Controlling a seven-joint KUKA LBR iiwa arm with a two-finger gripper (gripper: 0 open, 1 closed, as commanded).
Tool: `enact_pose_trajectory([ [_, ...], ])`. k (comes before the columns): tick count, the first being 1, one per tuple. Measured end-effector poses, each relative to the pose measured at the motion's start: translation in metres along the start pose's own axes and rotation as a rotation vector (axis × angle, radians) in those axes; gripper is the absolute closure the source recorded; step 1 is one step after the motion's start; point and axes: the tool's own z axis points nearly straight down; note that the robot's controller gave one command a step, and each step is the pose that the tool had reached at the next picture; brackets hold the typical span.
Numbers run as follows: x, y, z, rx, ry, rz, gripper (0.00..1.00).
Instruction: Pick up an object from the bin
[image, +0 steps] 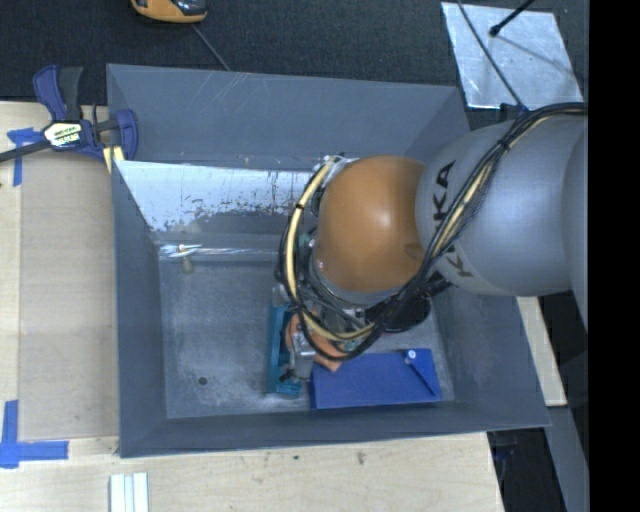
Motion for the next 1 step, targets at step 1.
enact_pose_trajectory([
  [1,-0.0051,-0.0158,0.0048,0.000,0.003,0.122,0.00],
])
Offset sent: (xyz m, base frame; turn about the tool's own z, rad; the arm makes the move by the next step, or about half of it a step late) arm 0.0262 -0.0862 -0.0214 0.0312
